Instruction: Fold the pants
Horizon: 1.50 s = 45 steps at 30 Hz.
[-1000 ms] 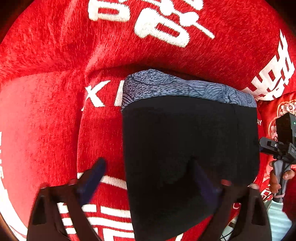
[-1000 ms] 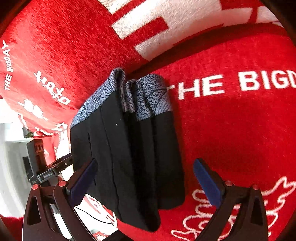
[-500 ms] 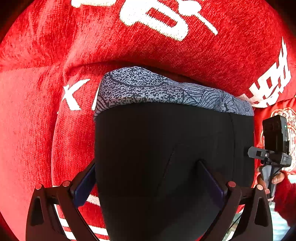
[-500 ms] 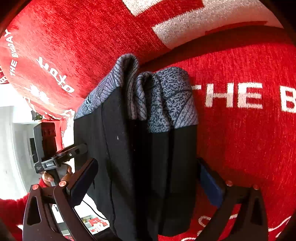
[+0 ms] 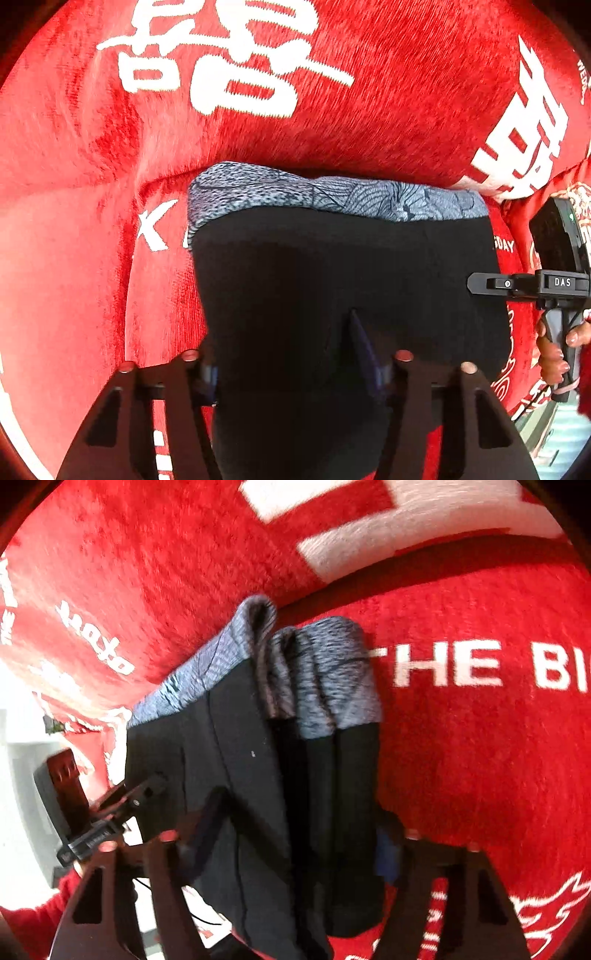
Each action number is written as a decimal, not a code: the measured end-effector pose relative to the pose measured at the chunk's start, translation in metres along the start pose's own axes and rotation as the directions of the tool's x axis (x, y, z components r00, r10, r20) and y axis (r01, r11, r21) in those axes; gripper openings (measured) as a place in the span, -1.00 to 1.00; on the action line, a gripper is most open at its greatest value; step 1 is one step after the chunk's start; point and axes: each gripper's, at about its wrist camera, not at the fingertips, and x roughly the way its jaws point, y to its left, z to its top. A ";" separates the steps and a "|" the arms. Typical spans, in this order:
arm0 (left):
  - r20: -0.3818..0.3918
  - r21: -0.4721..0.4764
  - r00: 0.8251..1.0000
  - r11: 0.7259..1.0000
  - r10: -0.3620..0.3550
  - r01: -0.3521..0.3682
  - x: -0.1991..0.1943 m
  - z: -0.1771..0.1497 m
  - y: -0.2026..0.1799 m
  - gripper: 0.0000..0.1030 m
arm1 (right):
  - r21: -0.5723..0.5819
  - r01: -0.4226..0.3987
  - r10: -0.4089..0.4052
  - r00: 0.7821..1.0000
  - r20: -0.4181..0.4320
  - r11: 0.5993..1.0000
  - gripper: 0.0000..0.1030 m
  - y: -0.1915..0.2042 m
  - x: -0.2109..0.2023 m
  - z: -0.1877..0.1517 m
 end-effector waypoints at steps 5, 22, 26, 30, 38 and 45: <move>0.010 -0.010 1.000 1.000 -0.003 0.003 -0.021 -0.002 -0.014 0.01 | 0.051 -0.090 0.088 0.996 0.034 0.995 -0.07 0.004 -0.019 -0.010; -0.062 -0.120 0.998 0.993 0.003 -0.010 -0.084 -0.114 -0.014 0.01 | 0.080 -0.161 0.167 0.983 -0.077 0.984 -0.08 0.018 -0.033 -0.121; -0.088 -0.102 0.995 0.994 0.040 -0.049 -0.063 -0.135 -0.003 0.03 | 0.100 -0.118 0.126 0.990 -0.070 0.988 -0.08 0.001 -0.014 -0.128; -0.029 -0.071 0.988 0.985 0.155 -0.157 -0.057 -0.140 0.003 0.73 | 0.084 -0.042 0.044 0.999 -0.022 0.996 0.08 -0.005 -0.001 -0.129; -0.021 -0.042 0.962 0.961 0.273 -0.273 -0.067 -0.144 -0.002 0.85 | 0.091 0.163 -0.168 0.985 0.046 0.982 0.49 0.006 -0.005 -0.139; -0.027 -0.031 0.949 0.949 0.314 -0.315 -0.098 -0.157 -0.021 0.99 | 0.079 0.399 -0.404 0.912 0.068 0.914 0.55 0.034 -0.030 -0.162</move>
